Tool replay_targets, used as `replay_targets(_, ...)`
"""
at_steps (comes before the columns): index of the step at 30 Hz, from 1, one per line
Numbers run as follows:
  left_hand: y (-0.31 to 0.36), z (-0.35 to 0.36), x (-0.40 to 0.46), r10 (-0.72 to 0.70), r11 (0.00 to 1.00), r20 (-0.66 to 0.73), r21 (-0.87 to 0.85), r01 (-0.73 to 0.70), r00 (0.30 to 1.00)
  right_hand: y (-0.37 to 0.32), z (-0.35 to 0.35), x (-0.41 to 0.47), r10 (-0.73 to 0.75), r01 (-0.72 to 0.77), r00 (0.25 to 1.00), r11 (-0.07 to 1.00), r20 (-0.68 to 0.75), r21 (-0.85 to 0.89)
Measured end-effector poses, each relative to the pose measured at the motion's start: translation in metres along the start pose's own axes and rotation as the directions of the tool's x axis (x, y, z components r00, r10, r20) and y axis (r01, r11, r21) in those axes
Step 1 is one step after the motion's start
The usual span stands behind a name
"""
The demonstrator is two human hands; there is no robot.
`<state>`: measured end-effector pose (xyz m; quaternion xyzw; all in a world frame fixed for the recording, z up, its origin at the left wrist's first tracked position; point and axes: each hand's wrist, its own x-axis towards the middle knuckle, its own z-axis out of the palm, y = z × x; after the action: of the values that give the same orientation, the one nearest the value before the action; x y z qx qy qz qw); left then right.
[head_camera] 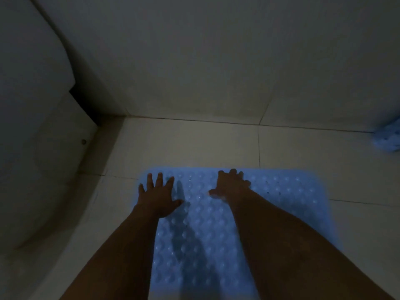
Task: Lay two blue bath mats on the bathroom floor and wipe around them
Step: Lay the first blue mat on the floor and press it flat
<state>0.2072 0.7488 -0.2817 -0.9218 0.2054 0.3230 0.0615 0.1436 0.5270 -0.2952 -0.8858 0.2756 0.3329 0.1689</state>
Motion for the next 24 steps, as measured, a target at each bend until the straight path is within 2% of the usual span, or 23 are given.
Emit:
replay_targets(2,-0.004,-0.011,0.016,0.016,0.998,-0.019,-0.06,-0.017,1.0,-0.005,-0.001,-0.001,0.026,-0.025,1.0,1.0,-0.017,0.003)
replay_targets(5,-0.001,-0.011,0.034,0.066,0.987,-0.132,-0.135,-0.084,0.989,-0.003,-0.006,-0.009,0.052,-0.051,0.997,0.999,-0.063,0.015)
replay_targets(9,0.013,0.047,0.038,0.049,0.979,-0.21,-0.181,-0.088,0.976,0.011,0.011,0.001,0.039,-0.039,0.995,0.999,-0.096,0.004)
replay_targets(13,0.026,0.094,0.067,0.053,0.989,-0.373,-0.107,-0.1,0.926,0.009,0.05,0.042,0.004,0.023,0.954,0.996,-0.301,0.088)
replay_targets(17,0.033,0.117,0.078,0.062,0.995,-0.492,-0.039,-0.093,0.868,0.017,0.101,0.061,-0.011,0.052,0.83,0.997,-0.558,0.057)
replay_targets(19,0.033,0.117,0.078,0.067,0.995,-0.479,-0.037,-0.096,0.875,0.02,0.106,0.063,0.003,0.054,0.836,0.995,-0.548,0.088)
replay_targets(24,0.029,0.106,0.079,0.072,0.995,-0.389,-0.034,-0.092,0.919,0.024,0.087,0.061,-0.007,0.052,0.914,0.993,-0.407,0.102)
